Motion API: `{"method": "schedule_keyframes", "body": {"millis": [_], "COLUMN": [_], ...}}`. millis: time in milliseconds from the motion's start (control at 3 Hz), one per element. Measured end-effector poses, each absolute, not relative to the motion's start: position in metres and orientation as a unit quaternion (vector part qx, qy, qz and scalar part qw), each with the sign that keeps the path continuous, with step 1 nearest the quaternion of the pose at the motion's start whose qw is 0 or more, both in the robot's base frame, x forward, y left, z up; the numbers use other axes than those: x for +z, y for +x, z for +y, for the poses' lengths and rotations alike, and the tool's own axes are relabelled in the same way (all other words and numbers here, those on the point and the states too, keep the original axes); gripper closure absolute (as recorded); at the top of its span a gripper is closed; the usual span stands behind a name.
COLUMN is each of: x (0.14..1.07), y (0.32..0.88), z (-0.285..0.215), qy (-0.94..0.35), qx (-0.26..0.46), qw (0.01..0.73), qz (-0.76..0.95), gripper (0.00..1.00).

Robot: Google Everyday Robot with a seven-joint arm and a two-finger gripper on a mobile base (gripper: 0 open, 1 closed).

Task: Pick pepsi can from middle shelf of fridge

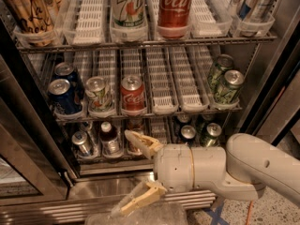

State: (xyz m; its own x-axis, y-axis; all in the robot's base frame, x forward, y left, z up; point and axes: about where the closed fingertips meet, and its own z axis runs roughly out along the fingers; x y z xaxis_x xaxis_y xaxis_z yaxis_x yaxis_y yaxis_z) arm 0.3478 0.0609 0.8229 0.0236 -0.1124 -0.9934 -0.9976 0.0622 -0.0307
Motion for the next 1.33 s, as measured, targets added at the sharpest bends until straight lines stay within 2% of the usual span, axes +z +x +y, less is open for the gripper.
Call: {"method": "schedule_keyframes", "body": {"millis": [667,1333], "x": [0.819,0.811], "y": [0.362,0.375], "z": [0.112,0.121], "qy": [-0.494,-0.473], "qx": [0.478,0.467], "qw": [0.511,0.524], "qz": [0.516,0.532], "gripper": [0.0,0.0]}}
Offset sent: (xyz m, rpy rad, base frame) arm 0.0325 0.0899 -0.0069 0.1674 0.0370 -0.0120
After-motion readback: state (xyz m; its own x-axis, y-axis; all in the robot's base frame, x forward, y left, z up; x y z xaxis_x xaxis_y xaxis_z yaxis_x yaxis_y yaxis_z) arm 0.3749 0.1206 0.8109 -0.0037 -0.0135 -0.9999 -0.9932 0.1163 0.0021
